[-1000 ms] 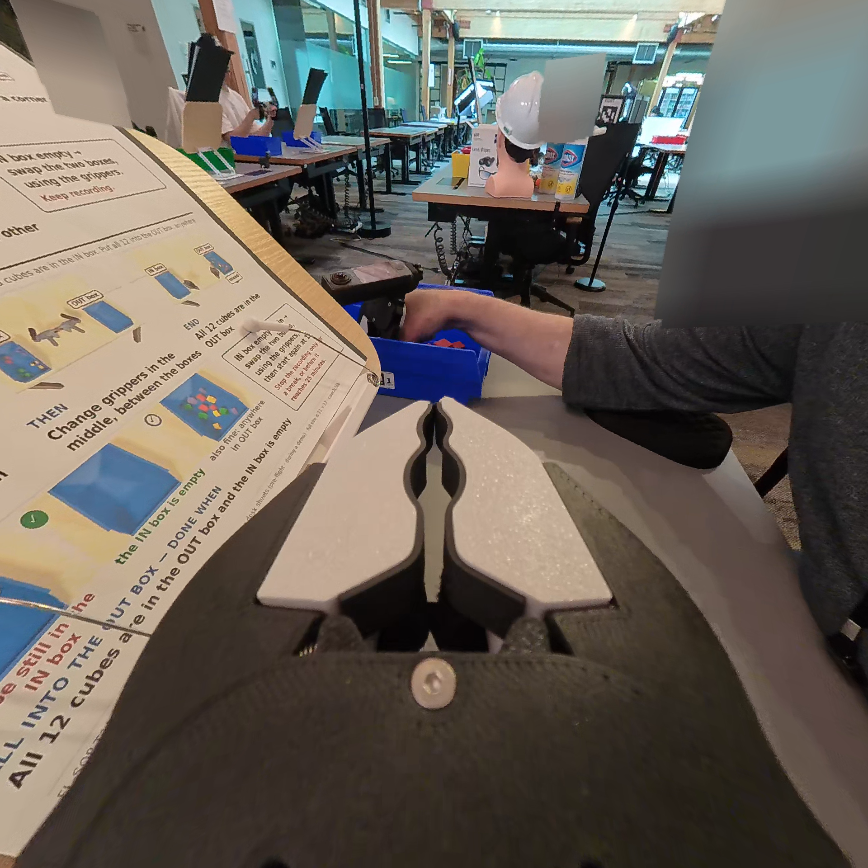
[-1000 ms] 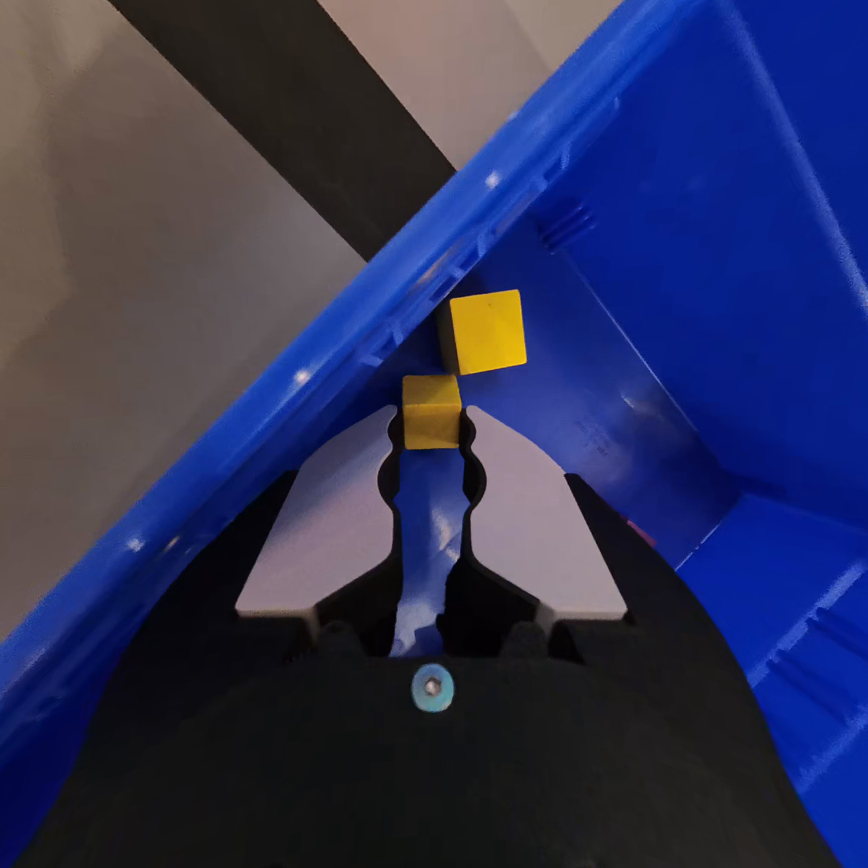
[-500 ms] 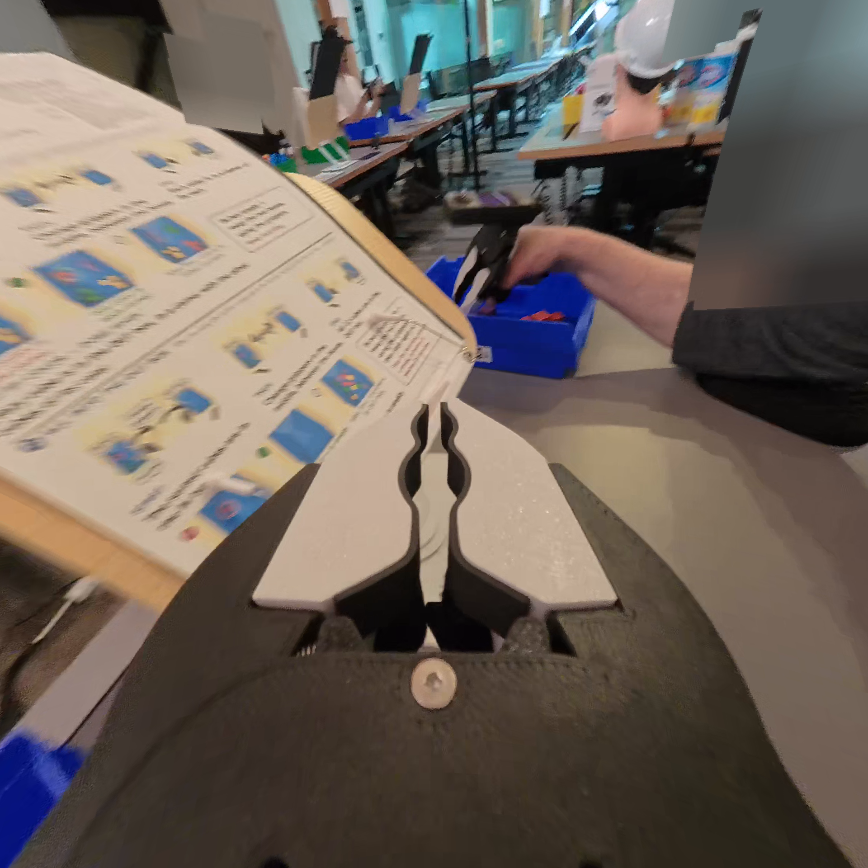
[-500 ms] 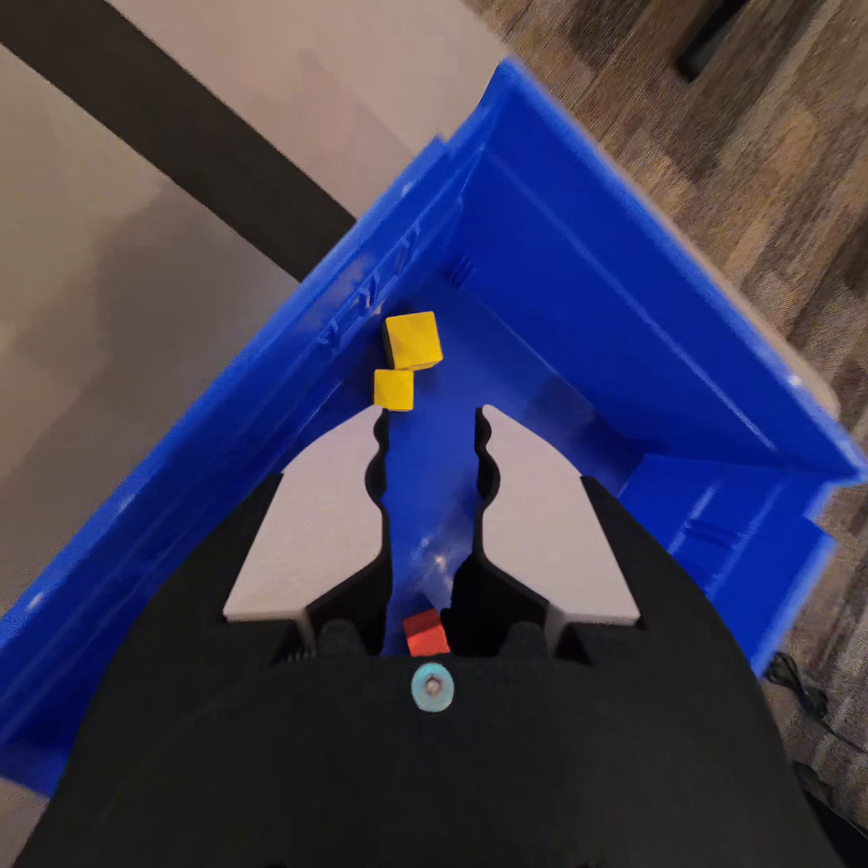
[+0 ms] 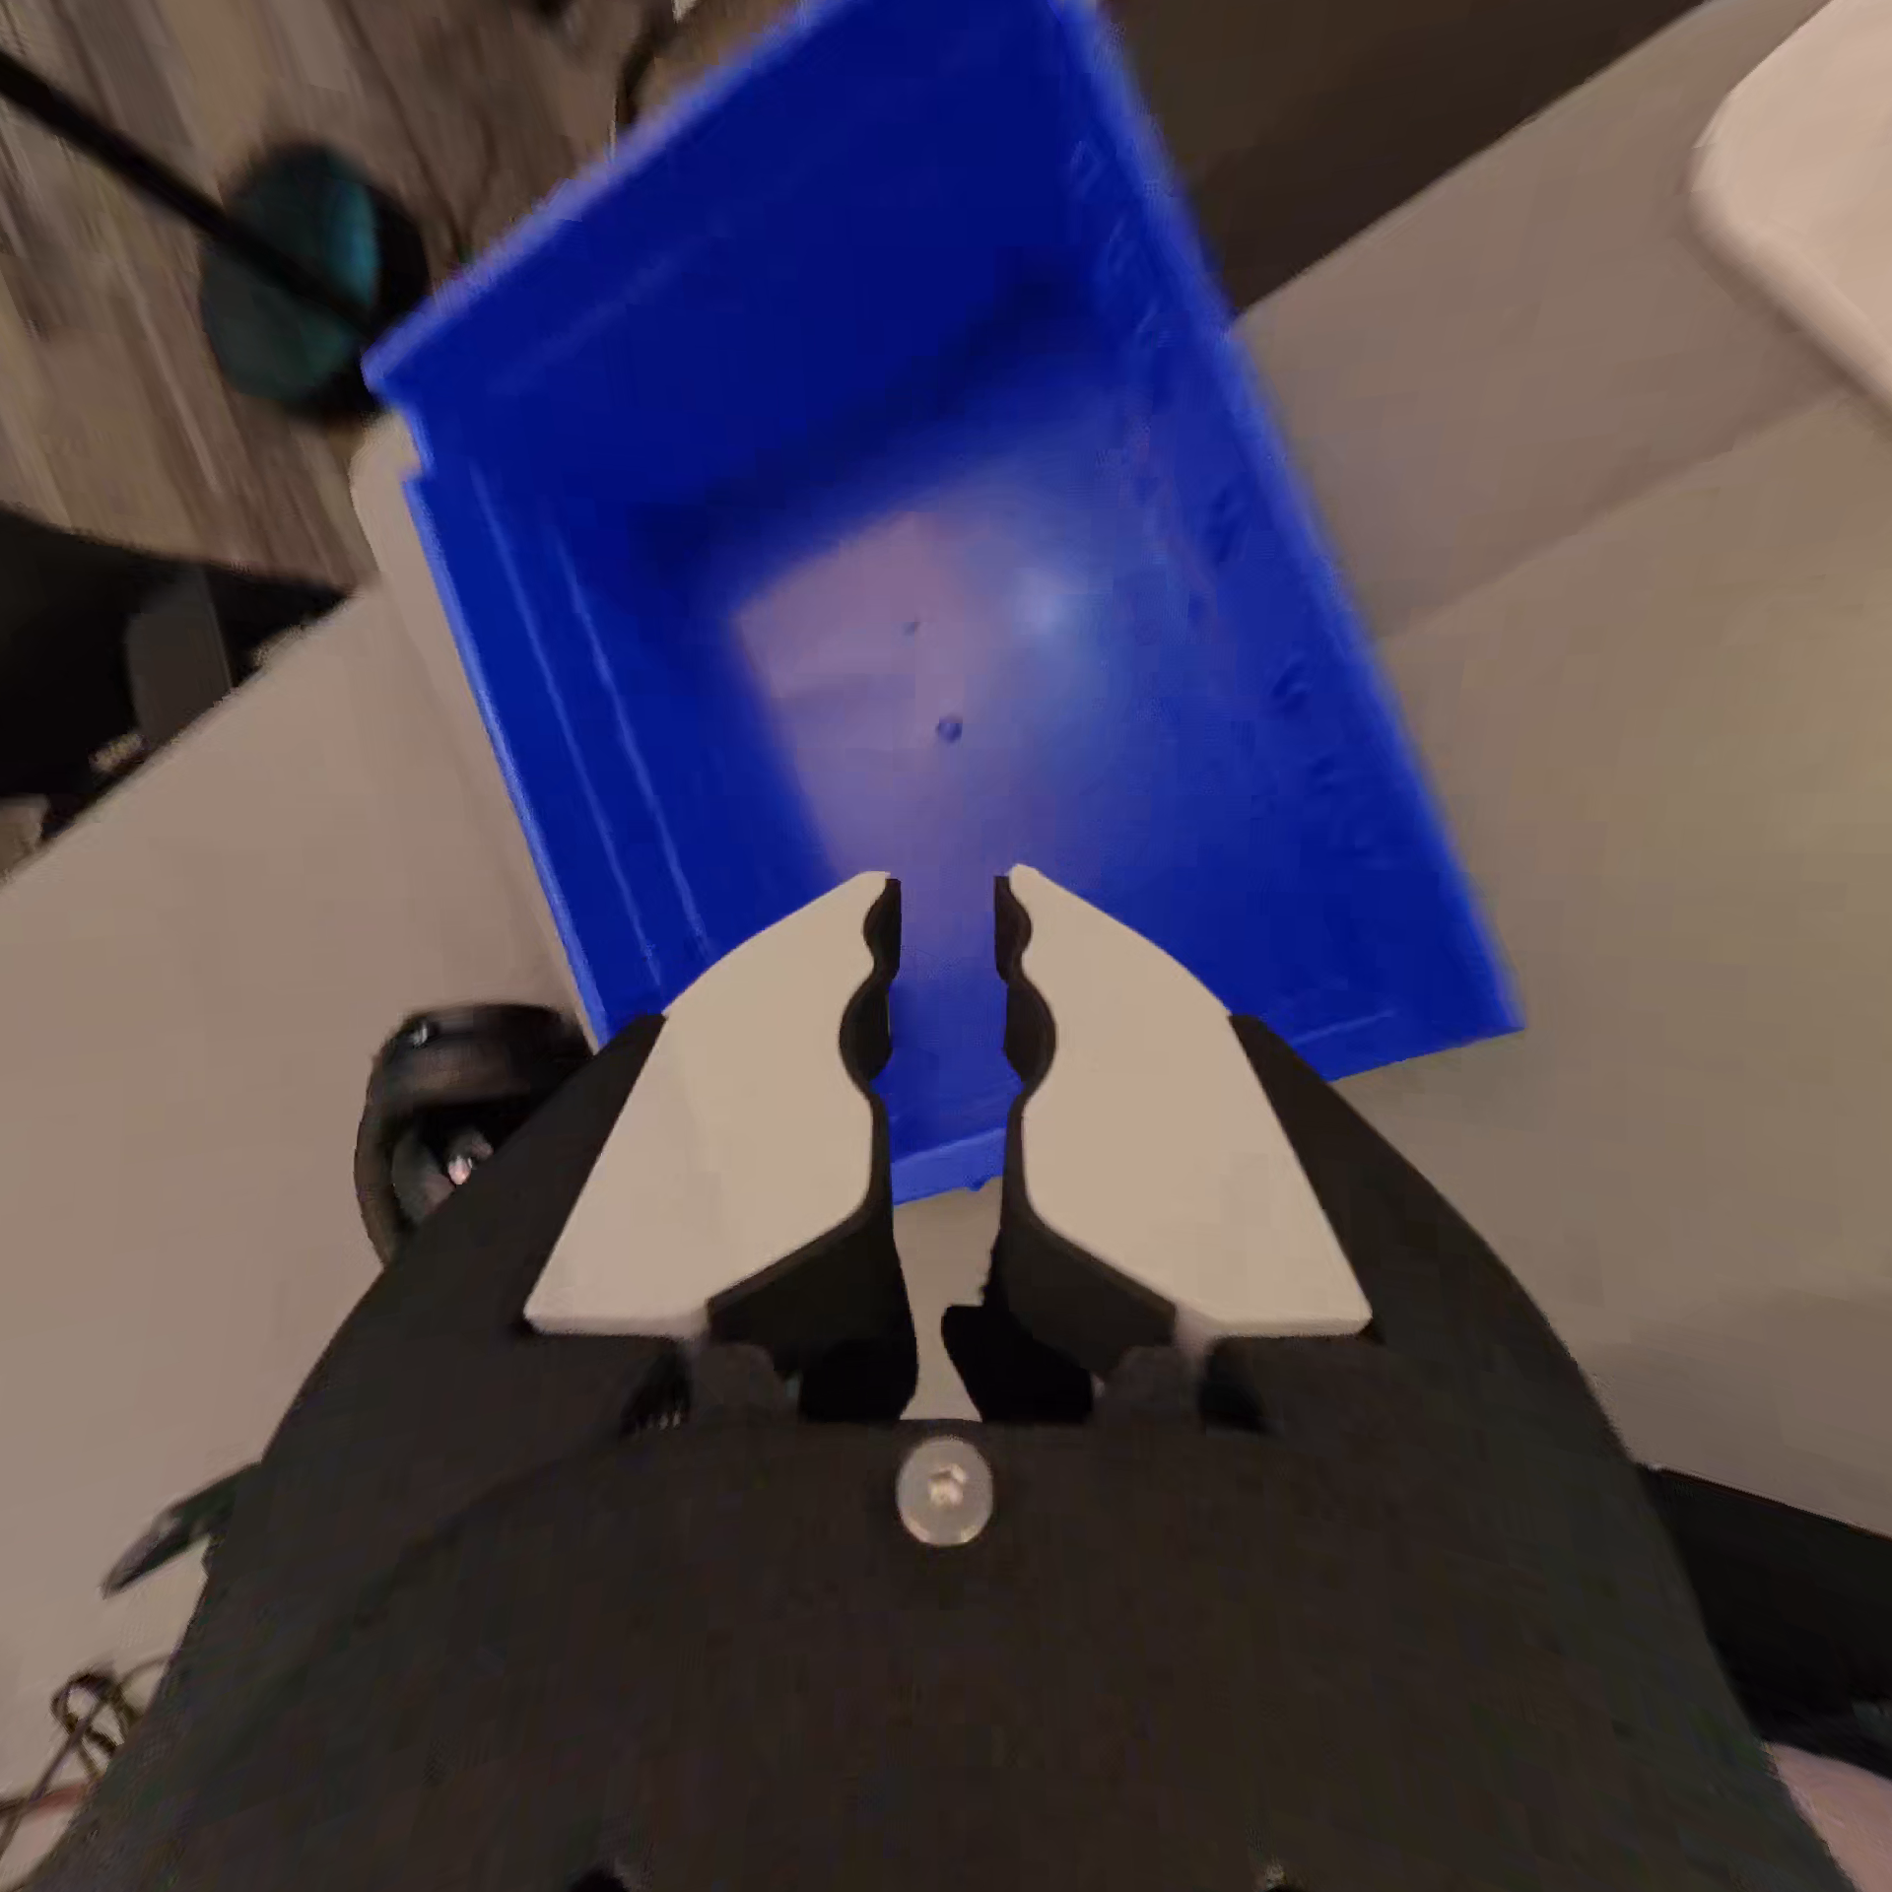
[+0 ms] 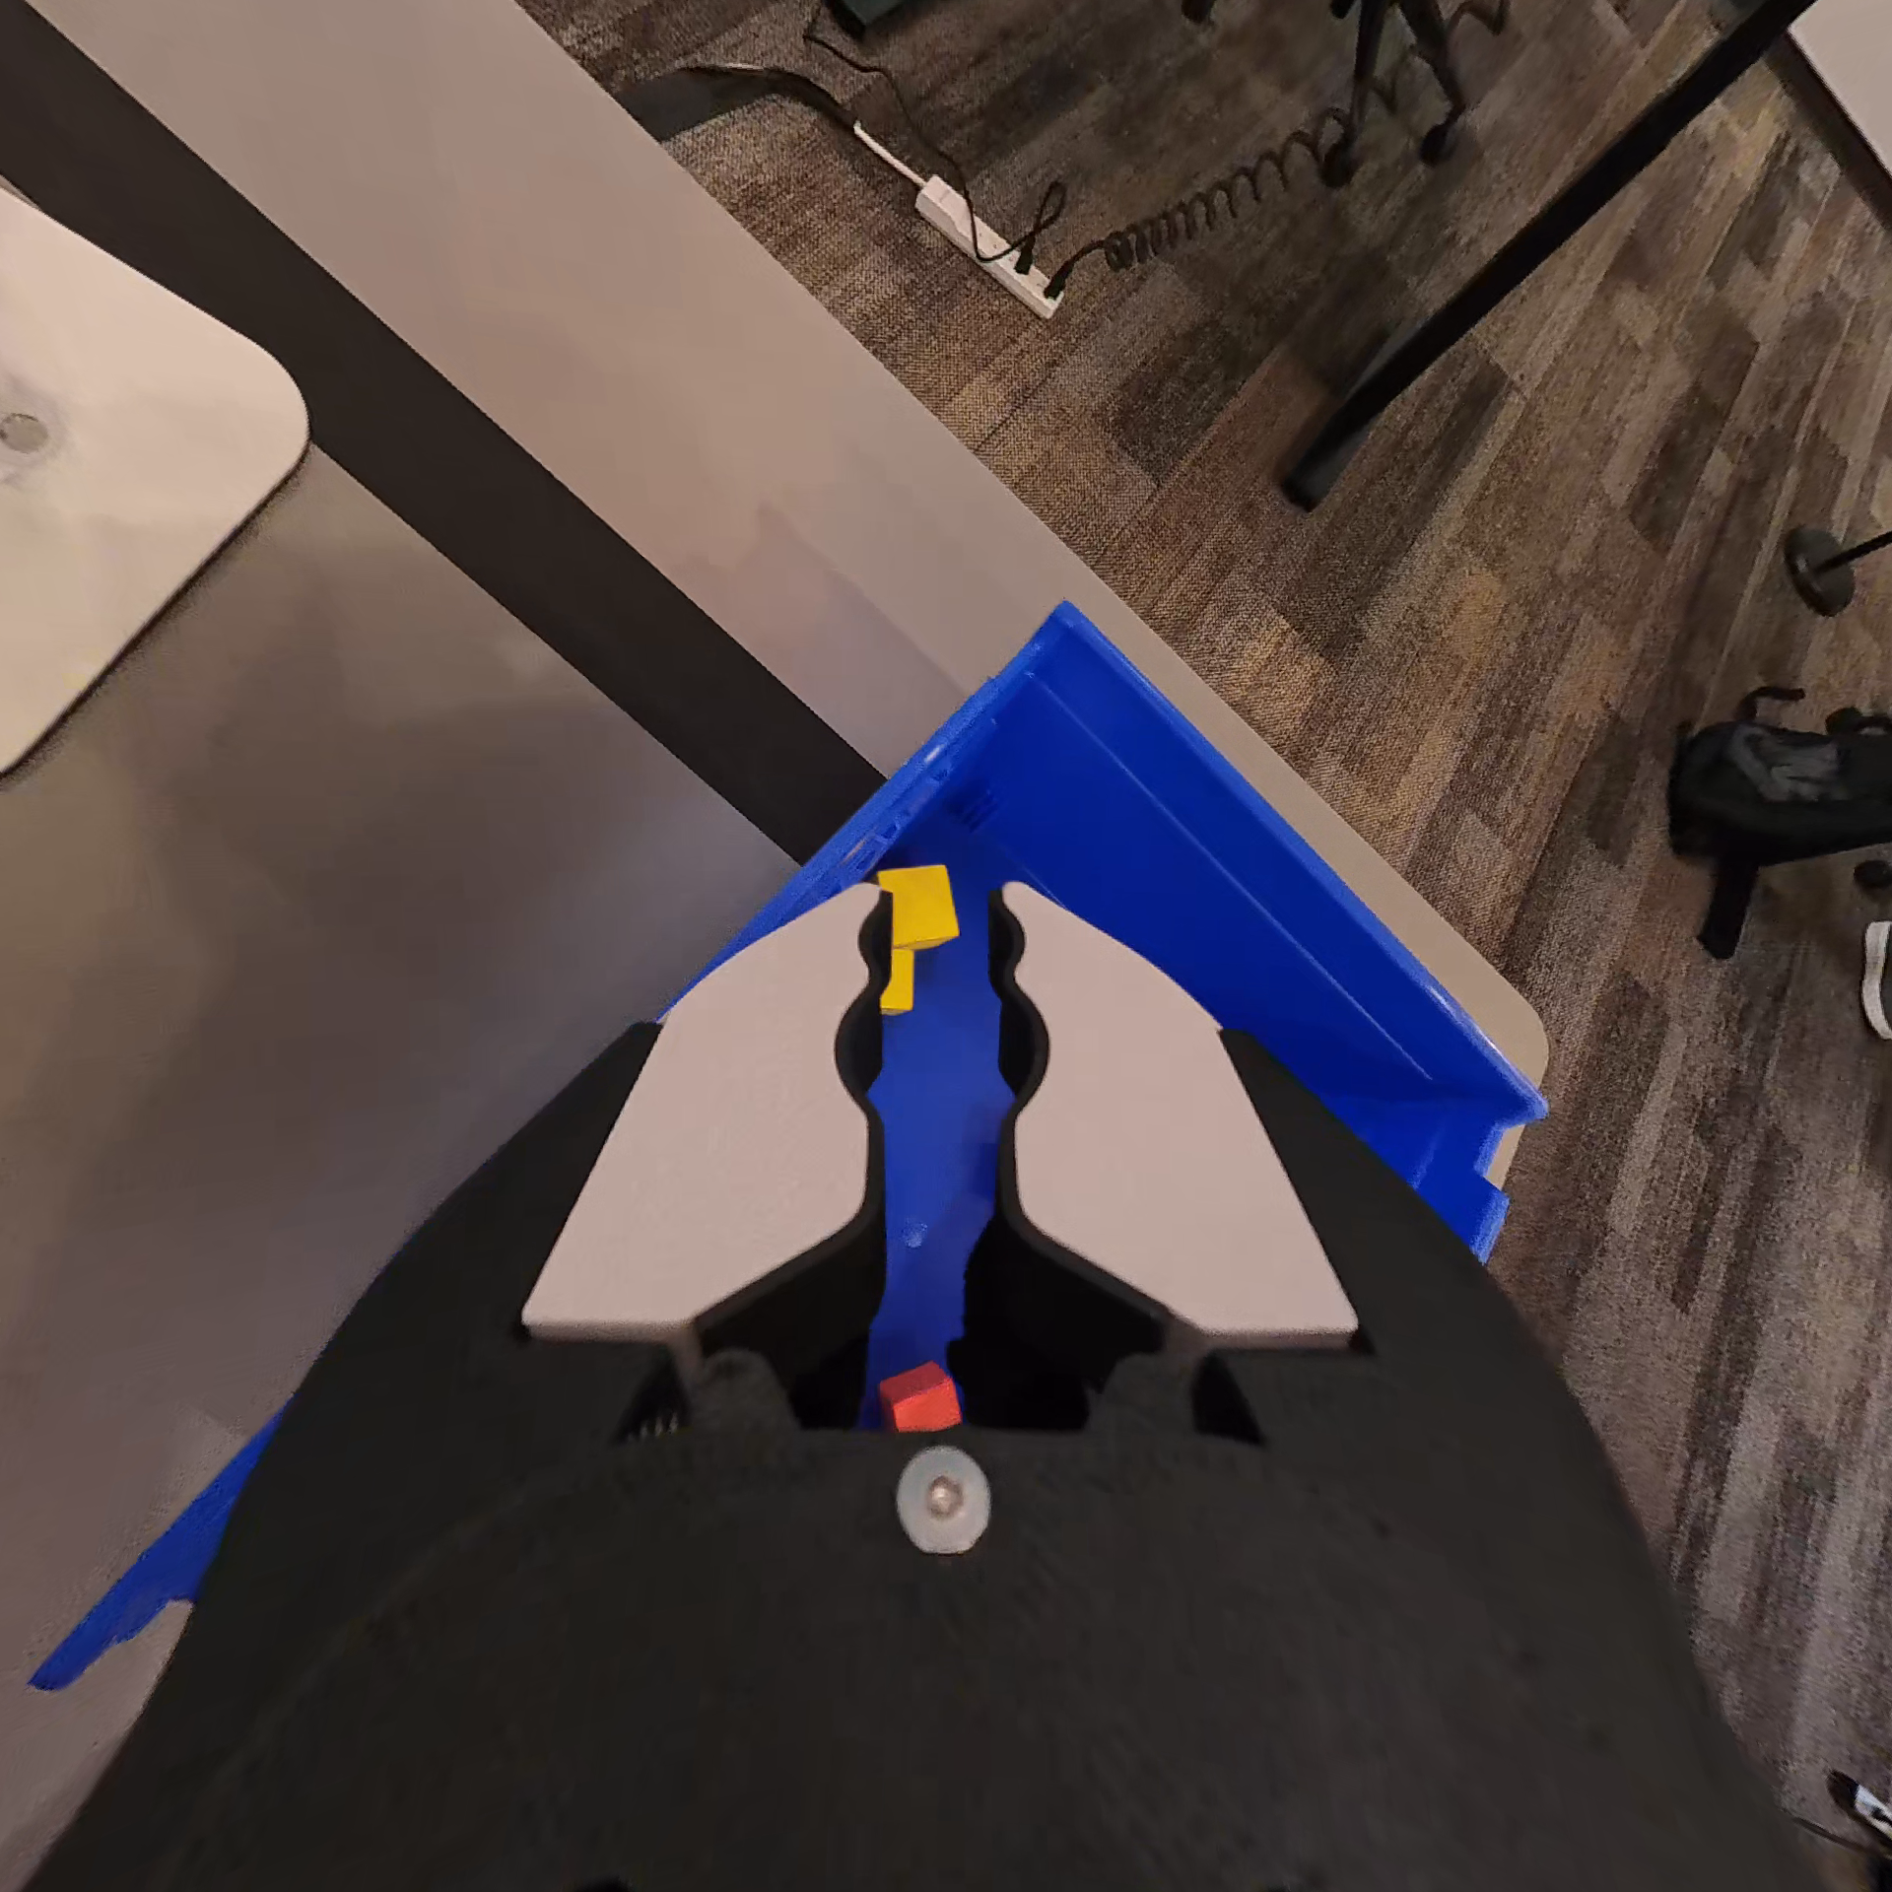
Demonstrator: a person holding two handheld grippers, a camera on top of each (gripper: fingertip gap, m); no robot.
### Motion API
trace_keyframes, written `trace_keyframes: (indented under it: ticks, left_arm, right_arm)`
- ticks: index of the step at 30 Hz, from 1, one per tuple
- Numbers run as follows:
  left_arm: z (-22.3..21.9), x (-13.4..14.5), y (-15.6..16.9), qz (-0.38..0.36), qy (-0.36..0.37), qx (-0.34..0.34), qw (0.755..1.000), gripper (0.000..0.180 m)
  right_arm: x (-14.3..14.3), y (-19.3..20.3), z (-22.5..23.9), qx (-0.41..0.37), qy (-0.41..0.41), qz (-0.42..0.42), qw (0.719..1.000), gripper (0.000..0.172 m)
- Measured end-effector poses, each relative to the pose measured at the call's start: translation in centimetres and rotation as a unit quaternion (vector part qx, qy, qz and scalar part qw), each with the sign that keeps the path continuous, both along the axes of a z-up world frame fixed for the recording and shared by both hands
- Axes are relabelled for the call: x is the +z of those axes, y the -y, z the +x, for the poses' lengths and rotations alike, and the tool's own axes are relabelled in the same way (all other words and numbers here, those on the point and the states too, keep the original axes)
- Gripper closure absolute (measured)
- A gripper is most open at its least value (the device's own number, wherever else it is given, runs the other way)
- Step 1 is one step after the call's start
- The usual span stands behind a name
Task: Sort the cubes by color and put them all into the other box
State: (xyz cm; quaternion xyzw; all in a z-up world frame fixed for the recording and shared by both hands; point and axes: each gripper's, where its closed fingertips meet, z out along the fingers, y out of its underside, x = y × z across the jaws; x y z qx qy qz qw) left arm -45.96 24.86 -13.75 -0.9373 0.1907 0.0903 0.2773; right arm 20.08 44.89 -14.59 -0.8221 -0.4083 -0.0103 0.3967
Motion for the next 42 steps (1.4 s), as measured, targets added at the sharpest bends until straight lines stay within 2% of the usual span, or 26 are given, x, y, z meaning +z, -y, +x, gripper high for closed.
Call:
trace_keyframes:
  ticks: [3, 7, 10, 13, 18, 24, 26, 29, 34, 38, 42]
  left_arm:
    - [-3.5, -4.2, 0.5, -0.063, 0.007, 0.040, 0.997, 0.155]
    - [-6.5, -8.9, 1.4, -0.137, -0.033, 0.051, 0.989, 0.149]
    - [-7.9, -11.4, 1.9, -0.182, -0.057, 0.065, 0.979, 0.147]
    - [-8.6, -12.8, 2.1, -0.202, -0.065, 0.076, 0.974, 0.144]
    - [-9.1, -13.1, 2.2, -0.210, -0.083, 0.085, 0.971, 0.149]
    - [-9.8, -13.6, 2.2, -0.223, -0.103, 0.108, 0.963, 0.146]
    - [-10.2, -13.9, 2.6, -0.236, -0.108, 0.122, 0.958, 0.155]
    - [-10.2, -14.0, 2.5, -0.233, -0.095, 0.135, 0.959, 0.156]
    - [-9.5, -14.0, 2.6, -0.235, -0.088, 0.112, 0.962, 0.156]
    - [-6.9, -14.0, 2.3, -0.232, -0.031, 0.068, 0.970, 0.157]
    - [-6.9, -14.3, 1.9, -0.234, -0.042, 0.067, 0.969, 0.153]
  right_arm:
    - [-0.2, 0.1, -0.5, 0.007, 0.004, -0.003, 1.000, 0.153]
    - [-0.7, 0.2, -0.7, 0.012, 0.009, -0.008, 1.000, 0.152]
    - [-0.7, 0.3, -1.0, 0.018, 0.010, -0.009, 1.000, 0.152]
    - [-0.8, 0.4, -1.4, 0.024, 0.012, -0.010, 1.000, 0.152]
    - [-1.0, 0.6, -1.8, 0.033, 0.018, -0.010, 0.999, 0.151]
    - [-0.8, 0.7, -2.1, 0.038, 0.019, -0.007, 0.999, 0.151]
    - [-0.8, 0.8, -2.2, 0.042, 0.020, -0.006, 0.999, 0.151]
    - [-0.6, 0.8, -2.2, 0.042, 0.020, -0.004, 0.999, 0.151]
    - [-0.5, 0.8, -2.1, 0.041, 0.019, -0.003, 0.999, 0.151]
    - [-0.5, 0.8, -2.1, 0.040, 0.020, -0.003, 0.999, 0.151]
    - [-0.6, 0.8, -2.1, 0.041, 0.022, -0.004, 0.999, 0.151]
